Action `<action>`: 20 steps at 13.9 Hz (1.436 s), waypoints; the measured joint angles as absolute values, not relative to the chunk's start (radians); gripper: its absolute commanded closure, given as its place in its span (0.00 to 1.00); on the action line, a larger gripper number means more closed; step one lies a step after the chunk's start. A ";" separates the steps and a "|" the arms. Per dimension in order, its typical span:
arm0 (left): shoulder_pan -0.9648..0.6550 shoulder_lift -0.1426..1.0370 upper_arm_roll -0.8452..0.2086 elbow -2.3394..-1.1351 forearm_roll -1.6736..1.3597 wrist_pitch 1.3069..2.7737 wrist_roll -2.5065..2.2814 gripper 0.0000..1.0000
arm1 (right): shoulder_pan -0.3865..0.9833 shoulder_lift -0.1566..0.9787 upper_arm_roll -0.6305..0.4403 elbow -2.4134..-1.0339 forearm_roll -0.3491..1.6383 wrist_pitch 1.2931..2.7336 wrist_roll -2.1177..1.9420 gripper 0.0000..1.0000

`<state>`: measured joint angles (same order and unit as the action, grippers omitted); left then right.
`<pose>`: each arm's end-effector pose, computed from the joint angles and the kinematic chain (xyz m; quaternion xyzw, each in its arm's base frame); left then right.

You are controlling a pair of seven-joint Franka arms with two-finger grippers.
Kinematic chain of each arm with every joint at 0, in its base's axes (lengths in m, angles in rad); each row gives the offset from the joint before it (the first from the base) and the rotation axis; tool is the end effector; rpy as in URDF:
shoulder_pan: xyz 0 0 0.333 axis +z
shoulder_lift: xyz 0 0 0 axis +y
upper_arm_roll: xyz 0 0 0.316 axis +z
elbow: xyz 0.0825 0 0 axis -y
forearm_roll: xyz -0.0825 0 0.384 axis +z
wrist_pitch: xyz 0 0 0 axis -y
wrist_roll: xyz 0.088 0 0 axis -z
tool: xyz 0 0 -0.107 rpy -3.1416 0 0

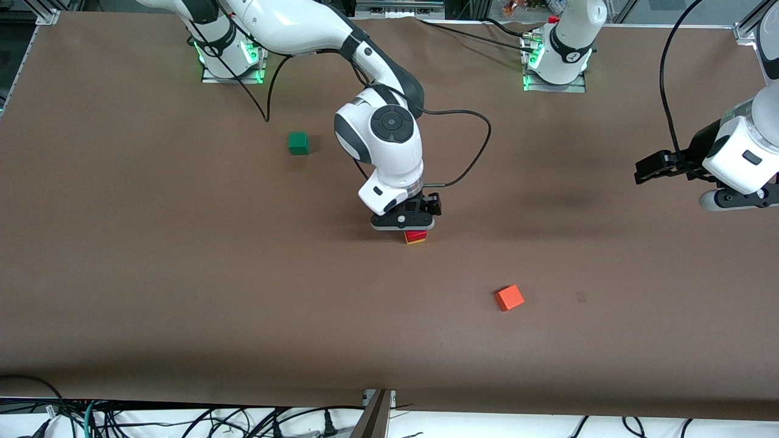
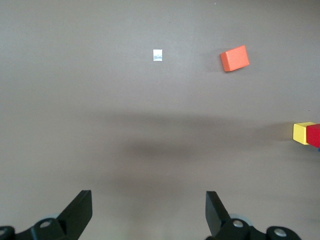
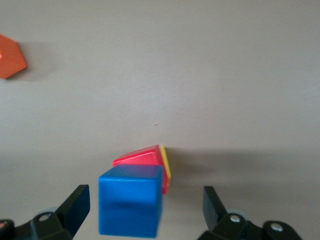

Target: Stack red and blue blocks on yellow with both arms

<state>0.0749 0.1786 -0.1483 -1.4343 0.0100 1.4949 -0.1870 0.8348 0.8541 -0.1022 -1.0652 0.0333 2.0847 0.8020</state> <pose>0.5978 -0.0349 0.5800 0.9966 0.0572 -0.0586 0.0006 0.5643 0.5471 0.3357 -0.9960 0.0209 -0.0759 0.0430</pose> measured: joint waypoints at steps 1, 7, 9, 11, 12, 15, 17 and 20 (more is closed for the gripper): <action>0.075 0.179 -0.148 -1.434 0.010 1.495 -0.187 0.00 | 0.828 0.833 -0.111 -1.058 0.033 2.047 0.802 0.00; 0.072 0.179 -0.153 -1.433 0.010 1.495 -0.187 0.00 | 0.647 0.565 -0.126 -1.154 0.164 1.790 0.639 0.00; 0.072 0.179 -0.154 -1.433 0.010 1.495 -0.187 0.00 | 0.594 0.410 -0.150 -1.319 0.182 1.774 0.522 0.00; 0.071 0.180 -0.155 -1.432 0.010 1.495 -0.187 0.00 | 0.587 0.239 -0.205 -1.489 0.183 1.735 0.405 0.00; 0.071 0.180 -0.155 -1.432 0.010 1.495 -0.187 0.00 | 0.587 0.163 -0.231 -1.547 0.182 1.685 0.366 0.00; 0.071 0.180 -0.155 -1.432 0.010 1.495 -0.187 0.00 | 0.546 0.003 -0.257 -1.627 0.115 1.539 0.299 0.00; 0.071 0.180 -0.155 -1.432 0.010 1.495 -0.187 0.00 | 0.439 -0.048 -0.198 -1.646 0.066 1.498 0.219 0.00; 0.071 0.180 -0.155 -1.432 0.010 1.495 -0.187 0.00 | 0.332 -0.060 -0.158 -1.649 0.055 1.488 0.130 0.00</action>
